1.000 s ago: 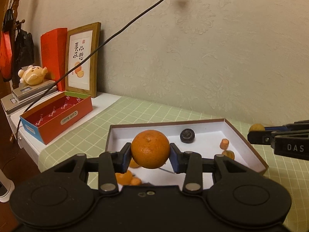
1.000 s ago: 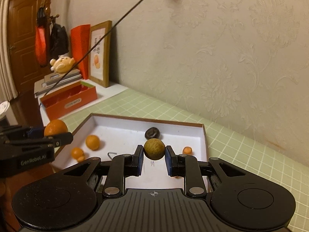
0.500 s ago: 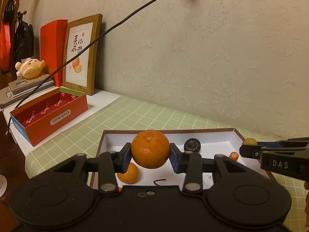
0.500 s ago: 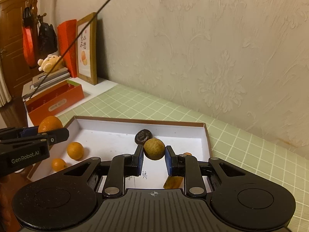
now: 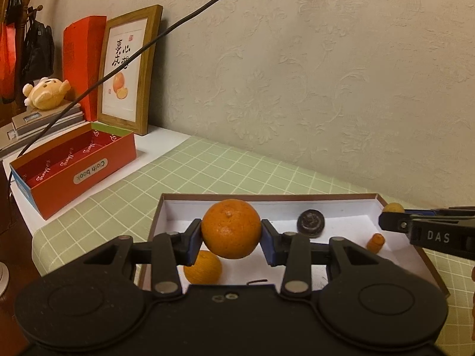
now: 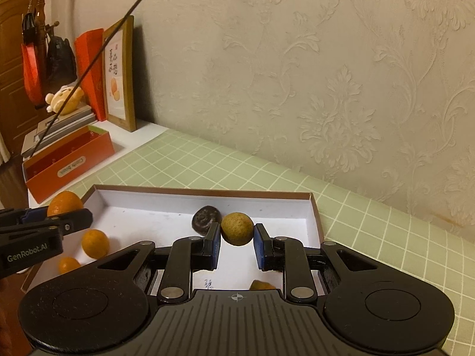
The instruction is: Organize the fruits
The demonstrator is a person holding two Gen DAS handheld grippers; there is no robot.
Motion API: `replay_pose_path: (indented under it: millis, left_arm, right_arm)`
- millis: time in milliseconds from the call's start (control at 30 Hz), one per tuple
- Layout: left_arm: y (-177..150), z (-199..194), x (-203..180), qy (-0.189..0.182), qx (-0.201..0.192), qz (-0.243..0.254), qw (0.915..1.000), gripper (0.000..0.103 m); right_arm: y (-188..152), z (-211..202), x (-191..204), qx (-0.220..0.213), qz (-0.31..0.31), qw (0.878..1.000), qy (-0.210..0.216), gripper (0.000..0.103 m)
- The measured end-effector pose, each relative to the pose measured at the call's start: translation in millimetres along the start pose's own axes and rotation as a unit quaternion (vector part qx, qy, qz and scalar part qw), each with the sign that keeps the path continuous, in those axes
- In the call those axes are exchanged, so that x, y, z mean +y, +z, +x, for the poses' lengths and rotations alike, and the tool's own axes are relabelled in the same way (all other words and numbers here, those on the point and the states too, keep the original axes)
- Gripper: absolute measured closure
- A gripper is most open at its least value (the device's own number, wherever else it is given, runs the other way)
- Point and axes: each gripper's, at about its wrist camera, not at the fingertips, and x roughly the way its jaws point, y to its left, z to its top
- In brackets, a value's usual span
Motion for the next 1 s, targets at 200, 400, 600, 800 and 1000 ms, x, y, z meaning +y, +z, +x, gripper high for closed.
replay_pose_path:
  millis: [200,400,600,800,1000]
  left_arm:
    - [2,14,6,0.007,0.008,-0.005,0.9999,0.071]
    - [0,38,9,0.014,0.02,0.005,0.9997,0.022]
    - [1,28,5,0.045,-0.018,0.022,0.9986,0.006]
    - [1,29,12,0.046,-0.01,0.007,0.9989,0.006]
    - [1,27,12,0.044,-0.009,0.006,0.999,0.006]
  right_arm:
    - [2,12,-3,0.004,0.001,1.0,-0.001,0.079]
    - [3,30,-7,0.013,0.0,1.0,0.0,0.078]
    - [-3,36,-11,-0.015,0.001,0.999,-0.036,0.0]
    - [-3,36,-14,-0.014,0.003,0.999,-0.032,0.0]
    - [-3,32,-15,-0.014,0.006,0.999,-0.03,0.0]
